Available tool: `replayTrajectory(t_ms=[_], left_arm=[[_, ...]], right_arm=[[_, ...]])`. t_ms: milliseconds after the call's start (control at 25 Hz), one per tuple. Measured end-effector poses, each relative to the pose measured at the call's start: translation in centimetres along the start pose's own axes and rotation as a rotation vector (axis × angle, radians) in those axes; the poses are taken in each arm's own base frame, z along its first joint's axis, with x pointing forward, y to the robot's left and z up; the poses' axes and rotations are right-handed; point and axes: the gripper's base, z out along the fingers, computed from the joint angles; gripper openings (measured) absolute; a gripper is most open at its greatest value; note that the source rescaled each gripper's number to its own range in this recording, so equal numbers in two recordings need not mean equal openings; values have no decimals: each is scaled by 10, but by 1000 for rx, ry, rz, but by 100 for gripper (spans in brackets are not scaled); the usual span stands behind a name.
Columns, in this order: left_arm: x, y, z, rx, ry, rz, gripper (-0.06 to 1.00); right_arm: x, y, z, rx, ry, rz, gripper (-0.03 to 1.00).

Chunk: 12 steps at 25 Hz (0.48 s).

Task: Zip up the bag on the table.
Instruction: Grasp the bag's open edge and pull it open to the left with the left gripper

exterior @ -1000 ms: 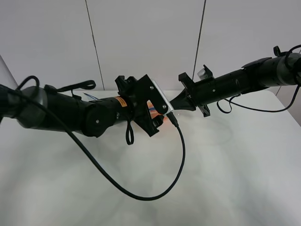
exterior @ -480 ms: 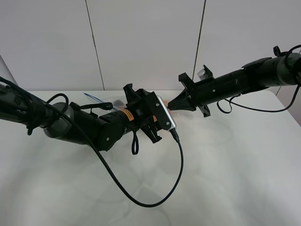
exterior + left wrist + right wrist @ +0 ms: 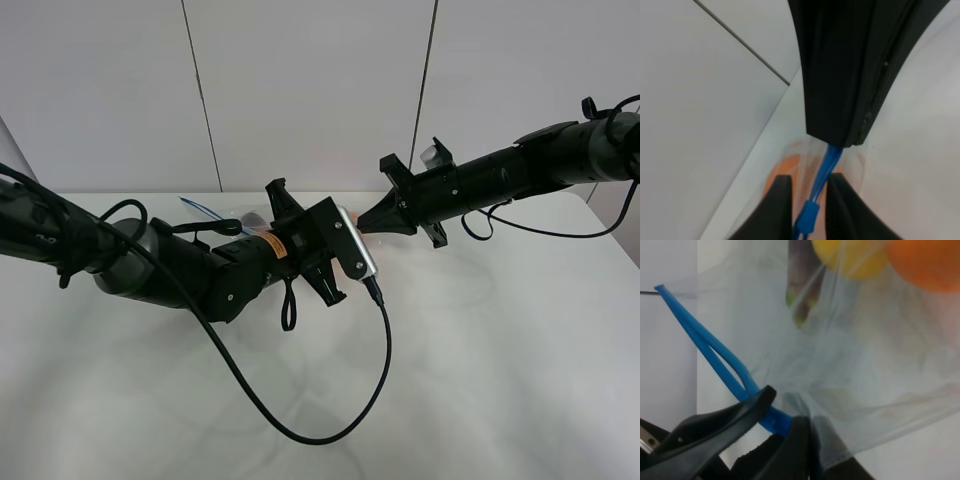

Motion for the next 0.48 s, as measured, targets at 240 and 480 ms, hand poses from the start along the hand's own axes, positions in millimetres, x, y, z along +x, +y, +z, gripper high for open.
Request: replayTrajectory(t_ms=[240,480], left_arm=[[0,0,0,1,1,0,5],[1,-1,0,12,10,21,0]], right_arm=[[0,0,0,1,-1,0,0],[0,0,0,1,0,-1,0]])
